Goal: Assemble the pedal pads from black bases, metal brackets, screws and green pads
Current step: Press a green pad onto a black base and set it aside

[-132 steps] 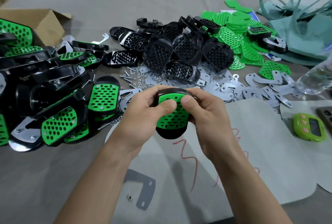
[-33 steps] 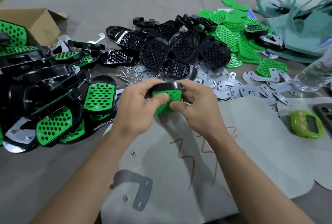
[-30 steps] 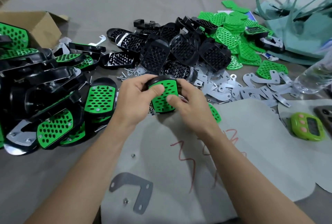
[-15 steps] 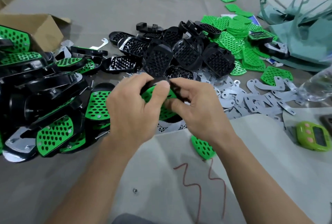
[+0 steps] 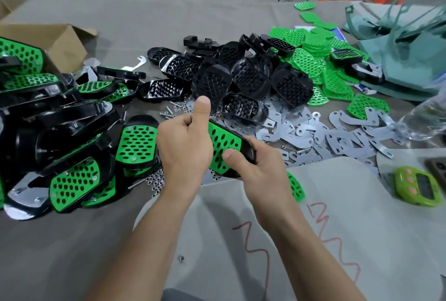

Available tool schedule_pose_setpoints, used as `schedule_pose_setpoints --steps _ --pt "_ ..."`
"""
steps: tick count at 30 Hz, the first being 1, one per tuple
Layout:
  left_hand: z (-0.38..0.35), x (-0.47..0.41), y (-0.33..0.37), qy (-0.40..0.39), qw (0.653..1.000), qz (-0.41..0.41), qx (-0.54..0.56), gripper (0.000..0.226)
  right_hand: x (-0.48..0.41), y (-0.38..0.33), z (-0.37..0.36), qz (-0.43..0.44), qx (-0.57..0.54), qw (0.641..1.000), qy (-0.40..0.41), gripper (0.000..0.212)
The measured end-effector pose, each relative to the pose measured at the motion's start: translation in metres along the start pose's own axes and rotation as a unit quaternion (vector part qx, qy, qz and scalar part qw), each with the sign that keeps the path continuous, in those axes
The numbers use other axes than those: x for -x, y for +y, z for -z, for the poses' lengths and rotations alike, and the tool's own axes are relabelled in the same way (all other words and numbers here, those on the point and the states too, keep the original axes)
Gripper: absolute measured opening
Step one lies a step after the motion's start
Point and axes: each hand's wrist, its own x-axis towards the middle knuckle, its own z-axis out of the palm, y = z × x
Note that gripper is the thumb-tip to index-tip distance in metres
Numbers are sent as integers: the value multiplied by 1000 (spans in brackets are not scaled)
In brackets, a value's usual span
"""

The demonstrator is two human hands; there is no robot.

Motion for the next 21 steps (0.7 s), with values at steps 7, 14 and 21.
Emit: schedule_pose_setpoints --steps 7,14,21 --pt "-2 5 -7 -42 988 149 25 70 2 3 7 -11 -15 1000 -7 22" --pt "0 6 -7 -77 963 240 93 67 -1 2 15 -13 40 997 -61 34" --pt "0 21 -10 -123 955 254 92 48 3 -9 26 -83 4 975 -204 32"
